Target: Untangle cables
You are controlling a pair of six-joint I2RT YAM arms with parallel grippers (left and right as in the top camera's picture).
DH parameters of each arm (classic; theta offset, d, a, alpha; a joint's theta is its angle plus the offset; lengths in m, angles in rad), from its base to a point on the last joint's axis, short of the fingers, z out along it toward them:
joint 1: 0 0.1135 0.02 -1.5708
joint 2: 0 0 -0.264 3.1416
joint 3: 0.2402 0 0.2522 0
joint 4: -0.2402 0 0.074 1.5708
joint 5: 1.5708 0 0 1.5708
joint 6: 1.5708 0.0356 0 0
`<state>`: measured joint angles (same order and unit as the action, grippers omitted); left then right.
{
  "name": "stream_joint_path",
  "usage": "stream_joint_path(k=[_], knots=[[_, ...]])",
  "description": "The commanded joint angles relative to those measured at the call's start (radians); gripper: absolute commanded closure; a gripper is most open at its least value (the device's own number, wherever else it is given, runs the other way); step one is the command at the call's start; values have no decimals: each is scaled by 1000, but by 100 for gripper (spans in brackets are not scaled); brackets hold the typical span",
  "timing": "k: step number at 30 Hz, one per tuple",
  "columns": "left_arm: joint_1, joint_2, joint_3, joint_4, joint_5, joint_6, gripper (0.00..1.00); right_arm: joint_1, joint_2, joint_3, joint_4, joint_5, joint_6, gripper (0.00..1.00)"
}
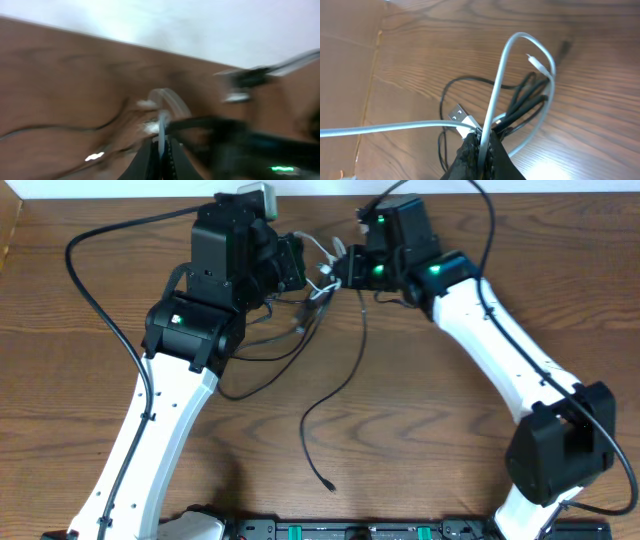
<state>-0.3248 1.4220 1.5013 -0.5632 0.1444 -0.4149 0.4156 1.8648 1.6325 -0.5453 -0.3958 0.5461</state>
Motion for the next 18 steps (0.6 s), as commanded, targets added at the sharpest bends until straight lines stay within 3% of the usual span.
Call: stream_joint_path(k=[1, 9, 15, 18], knots=[[-1, 19, 6, -37, -232, 14, 93, -82, -95, 7, -52, -13, -78, 99], [29, 48, 6, -92, -295, 18, 93, -301, -188, 7, -190, -233, -243, 99], [32, 48, 6, -108, -295, 21, 92, -421, -191, 7, -200, -491, -290, 99], [32, 48, 6, -116, -295, 21, 92, -457, -191, 7, -200, -491, -264, 99]])
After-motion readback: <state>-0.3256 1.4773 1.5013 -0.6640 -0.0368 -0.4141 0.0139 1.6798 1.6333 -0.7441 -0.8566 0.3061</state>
